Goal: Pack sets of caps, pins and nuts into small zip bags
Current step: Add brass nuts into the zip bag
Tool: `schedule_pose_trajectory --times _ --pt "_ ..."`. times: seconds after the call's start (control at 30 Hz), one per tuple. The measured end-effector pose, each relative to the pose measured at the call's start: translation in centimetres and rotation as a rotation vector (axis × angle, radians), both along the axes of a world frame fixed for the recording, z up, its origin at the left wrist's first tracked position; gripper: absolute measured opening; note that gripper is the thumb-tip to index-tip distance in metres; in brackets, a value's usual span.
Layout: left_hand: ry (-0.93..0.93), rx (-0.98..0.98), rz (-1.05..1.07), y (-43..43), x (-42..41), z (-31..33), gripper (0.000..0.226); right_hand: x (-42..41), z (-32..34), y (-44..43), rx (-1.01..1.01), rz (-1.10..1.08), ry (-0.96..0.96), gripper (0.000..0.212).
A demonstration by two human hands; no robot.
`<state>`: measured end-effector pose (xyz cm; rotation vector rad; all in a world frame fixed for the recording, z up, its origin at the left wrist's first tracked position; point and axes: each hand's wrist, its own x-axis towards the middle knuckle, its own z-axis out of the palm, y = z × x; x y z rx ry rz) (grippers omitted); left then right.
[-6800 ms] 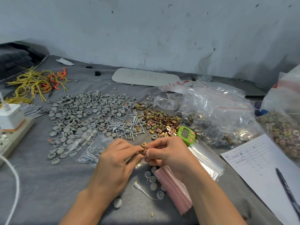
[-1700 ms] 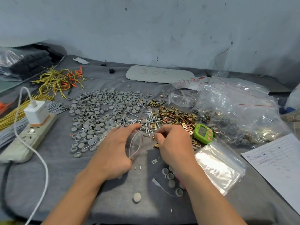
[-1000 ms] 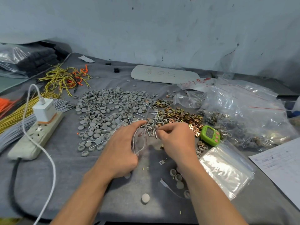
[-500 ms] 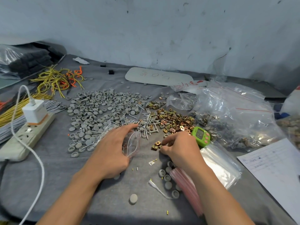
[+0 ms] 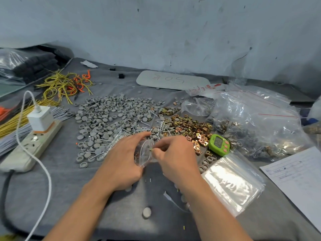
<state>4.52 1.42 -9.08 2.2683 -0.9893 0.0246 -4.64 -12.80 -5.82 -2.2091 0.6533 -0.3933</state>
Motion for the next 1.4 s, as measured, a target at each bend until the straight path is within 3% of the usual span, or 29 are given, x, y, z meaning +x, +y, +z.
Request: schedule_pose_trajectory --times 0.17,0.37,0.5,0.6,0.7,0.83,1.03,1.2,1.33,1.4 --pt "-0.052 0.003 -0.010 0.0 0.3 -0.2 0.086 1.9 -0.3 2.5 0.014 0.125 0.028 0.012" --pt "-0.051 0.001 -0.013 0.2 0.4 -0.5 0.091 3.4 -1.0 3.6 -0.111 0.088 0.195 0.019" --pt "-0.036 -0.022 -0.006 0.1 0.4 -0.4 0.085 2.7 -0.5 2.8 -0.108 0.088 0.123 0.011" --pt "-0.017 -0.021 0.011 0.2 0.1 -0.3 0.089 1.9 0.3 0.8 -0.056 -0.050 0.066 0.017" --pt "-0.007 0.005 0.012 0.2 -0.1 0.0 0.099 1.0 0.9 -1.8 -0.098 -0.141 0.179 0.025" --pt "0.000 0.020 0.004 0.4 -0.3 0.2 0.098 -0.3 0.7 -3.8 -0.101 -0.012 0.336 0.038" --pt "-0.054 0.014 -0.040 0.5 -0.6 0.5 0.089 -1.9 -0.2 -5.5 -0.139 0.073 0.226 0.020" --pt "-0.181 -0.184 -0.033 0.9 -0.7 0.1 0.062 -2.6 -0.3 -5.5 0.116 0.013 0.044 0.021" --pt "-0.441 -0.338 0.044 0.6 -1.1 0.3 0.029 -3.3 0.4 -4.6 0.567 0.076 -0.133 0.024" --pt "-0.502 -0.375 0.054 -0.1 -1.9 0.8 0.025 -3.6 0.5 -4.0 0.678 0.127 -0.165 0.023"
